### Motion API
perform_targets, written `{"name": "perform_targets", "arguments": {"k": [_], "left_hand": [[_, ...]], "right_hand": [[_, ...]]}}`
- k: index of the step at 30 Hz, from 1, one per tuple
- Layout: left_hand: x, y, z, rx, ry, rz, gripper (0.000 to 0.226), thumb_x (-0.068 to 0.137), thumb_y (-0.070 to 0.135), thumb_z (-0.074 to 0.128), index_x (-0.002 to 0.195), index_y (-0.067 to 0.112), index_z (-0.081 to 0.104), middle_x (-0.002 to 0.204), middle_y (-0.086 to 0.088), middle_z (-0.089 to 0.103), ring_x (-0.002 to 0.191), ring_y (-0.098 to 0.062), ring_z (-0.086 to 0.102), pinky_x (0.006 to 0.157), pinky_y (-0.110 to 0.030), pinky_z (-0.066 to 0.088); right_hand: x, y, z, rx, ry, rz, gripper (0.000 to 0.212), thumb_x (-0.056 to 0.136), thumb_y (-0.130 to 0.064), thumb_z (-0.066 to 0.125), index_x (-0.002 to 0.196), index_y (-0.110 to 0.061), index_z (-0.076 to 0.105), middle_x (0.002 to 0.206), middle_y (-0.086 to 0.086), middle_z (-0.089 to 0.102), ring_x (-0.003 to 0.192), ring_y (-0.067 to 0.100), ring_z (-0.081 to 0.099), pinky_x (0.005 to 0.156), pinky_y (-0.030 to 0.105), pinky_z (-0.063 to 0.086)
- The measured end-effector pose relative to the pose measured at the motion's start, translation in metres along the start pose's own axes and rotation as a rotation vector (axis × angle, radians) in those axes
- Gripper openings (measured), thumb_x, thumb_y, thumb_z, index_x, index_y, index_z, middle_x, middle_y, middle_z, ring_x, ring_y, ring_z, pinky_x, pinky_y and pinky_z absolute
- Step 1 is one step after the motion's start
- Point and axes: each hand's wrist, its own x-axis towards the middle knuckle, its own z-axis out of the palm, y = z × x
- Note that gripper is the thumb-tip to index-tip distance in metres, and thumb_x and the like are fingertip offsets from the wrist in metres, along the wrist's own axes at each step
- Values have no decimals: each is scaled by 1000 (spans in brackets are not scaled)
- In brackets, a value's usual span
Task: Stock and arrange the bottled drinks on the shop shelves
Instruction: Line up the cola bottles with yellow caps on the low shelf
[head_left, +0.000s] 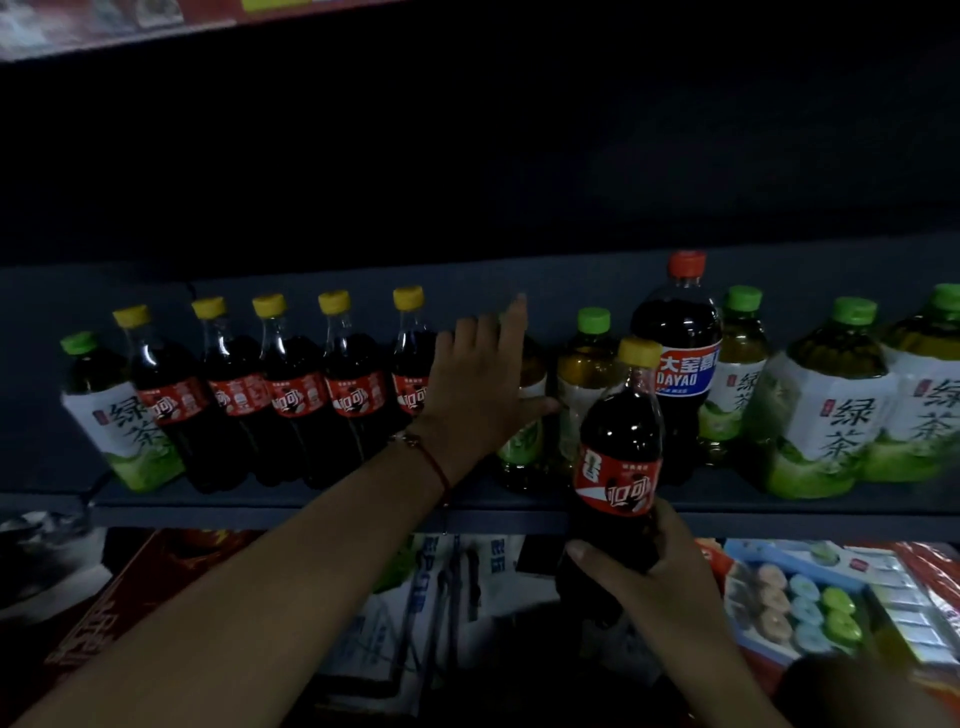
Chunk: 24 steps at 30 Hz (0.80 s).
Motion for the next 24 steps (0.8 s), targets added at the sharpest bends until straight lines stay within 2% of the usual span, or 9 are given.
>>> {"name": "perform_targets", "arguments": {"k": [2,7,10,12,16,19,20,24], "left_hand": [[-2,0,5,-25,16,-8,109,71,66,72,152,12,23,134,-14,54,118,-33,48,98,-43,36],[-10,8,5,-140,-27,-26,102,77,55,73,153,19,15,133,-13,54,118,-32,52,97,-42,43],[-25,13,-7,-333,-41,-34,96,78,43,78,152,24,19,132,-11,50,115,-32,55,89,-40,50],[-41,13,-15,-460,-49,-59,93,80,39,78,152,28,20,135,-9,47,119,-30,52,91,-39,50],[-82,-3,-31,-702,46,-202,93,77,35,83,151,34,26,140,3,44,126,-13,44,96,-24,40],[-117,-24,-39,-843,134,-306,93,72,29,88,142,48,29,131,18,44,120,4,42,97,-6,35],[-128,-32,-41,-874,151,-342,94,70,27,89,138,51,30,130,21,45,119,6,43,97,-5,35],[-166,-64,-43,-1007,142,-478,95,64,29,91,134,57,33,133,16,51,123,-3,52,102,-30,47]], "right_hand": [[0,0,-2,8,12,9,59,69,-22,86,117,-36,54,104,-20,64,91,-7,59,70,12,44],[-1,1,-1,-5,19,6,60,70,-22,86,119,-34,53,103,-21,63,91,-8,58,69,11,43],[-2,1,3,-15,15,15,60,70,-22,86,119,-34,53,104,-20,62,91,-7,57,71,13,44],[-3,2,4,-15,12,20,60,70,-20,86,118,-32,53,106,-18,63,93,-4,58,74,16,45],[-5,2,8,-31,6,-5,54,71,-16,85,109,-36,54,104,-19,63,89,-6,59,68,13,45],[-3,-1,16,-60,-3,-47,50,72,-15,84,101,-41,54,101,-20,65,79,-13,62,60,8,49],[-1,-2,21,-68,-5,-62,50,72,-16,84,104,-40,55,102,-20,65,80,-15,62,61,8,49],[13,-16,45,-70,-36,-115,60,71,-20,86,121,-31,55,110,-18,66,96,-7,63,79,15,50]]}}
